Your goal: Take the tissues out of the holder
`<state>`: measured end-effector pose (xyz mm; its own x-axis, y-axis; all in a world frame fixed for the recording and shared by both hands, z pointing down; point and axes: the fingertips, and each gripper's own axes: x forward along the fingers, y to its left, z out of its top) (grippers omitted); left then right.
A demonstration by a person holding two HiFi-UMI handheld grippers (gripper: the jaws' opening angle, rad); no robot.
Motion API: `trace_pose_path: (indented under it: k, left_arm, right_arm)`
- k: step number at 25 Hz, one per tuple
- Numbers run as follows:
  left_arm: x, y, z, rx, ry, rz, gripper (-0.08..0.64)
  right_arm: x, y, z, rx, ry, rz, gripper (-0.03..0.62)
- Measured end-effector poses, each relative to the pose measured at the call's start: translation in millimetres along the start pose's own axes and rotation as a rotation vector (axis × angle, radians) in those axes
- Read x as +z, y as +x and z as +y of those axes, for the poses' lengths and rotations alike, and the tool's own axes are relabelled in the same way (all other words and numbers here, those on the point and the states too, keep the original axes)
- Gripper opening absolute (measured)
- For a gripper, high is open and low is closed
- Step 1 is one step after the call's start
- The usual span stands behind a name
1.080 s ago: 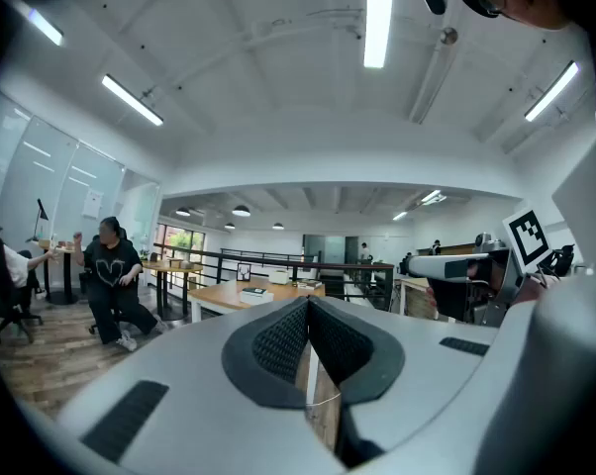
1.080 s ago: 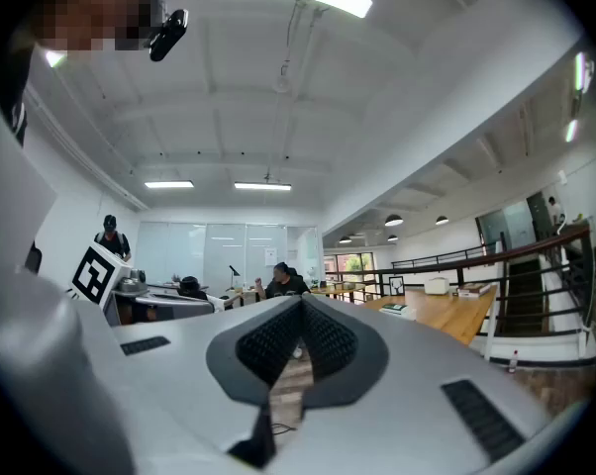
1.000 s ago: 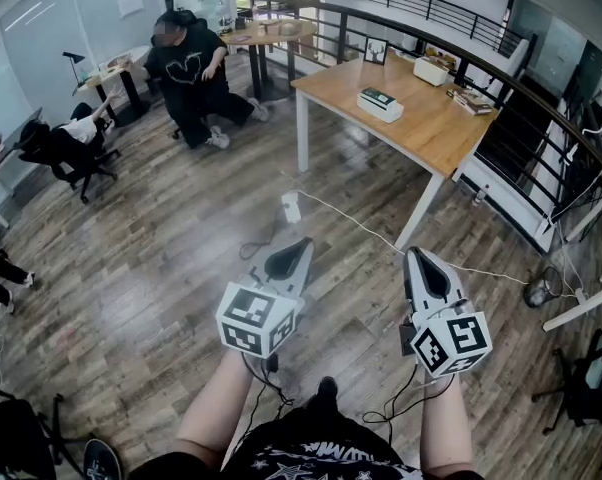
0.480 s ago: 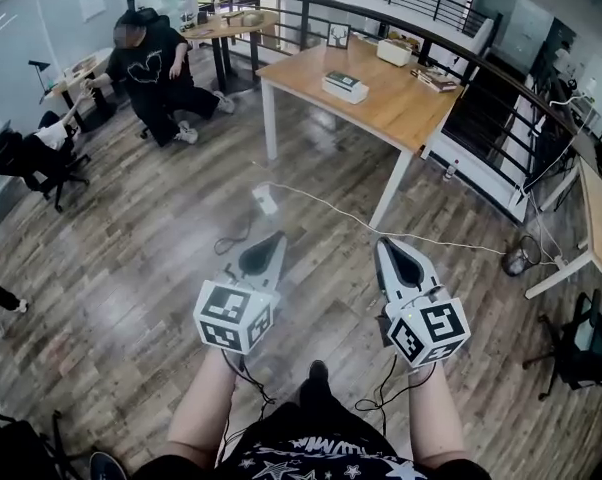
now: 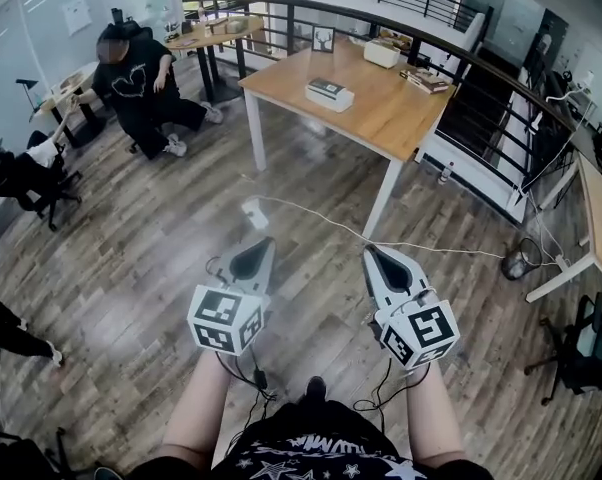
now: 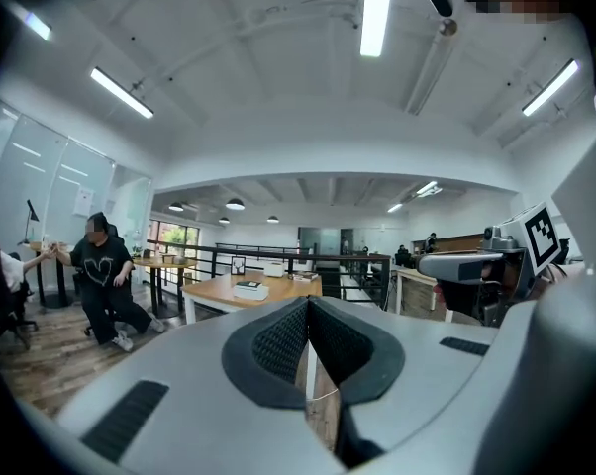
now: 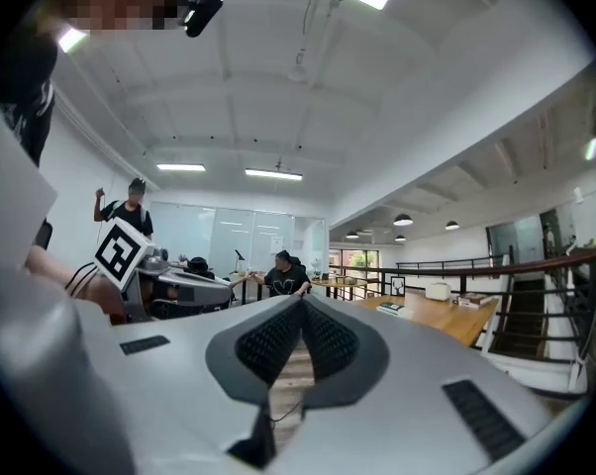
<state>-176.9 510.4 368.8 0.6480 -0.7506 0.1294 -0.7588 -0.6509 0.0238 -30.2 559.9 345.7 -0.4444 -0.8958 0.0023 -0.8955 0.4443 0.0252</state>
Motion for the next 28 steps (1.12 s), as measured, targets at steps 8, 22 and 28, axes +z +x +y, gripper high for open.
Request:
trace_pose_path:
  k: [8,22,28]
  left_arm:
    - [11,68,18,0.037,0.04,0.014,0.012]
    - [13,210,100,0.02,0.04,0.013,0.012]
    - [28,279,153,-0.001,0.03,0.021,0.012]
  right_arm:
    - [-18,50,-46,0.12,-0.078,0.031,0.018]
    - [-42,168,-165,-0.002,0.015,0.033,0.018]
    - [-34,237,-209,-0.038,0.044,0.041,0.018]
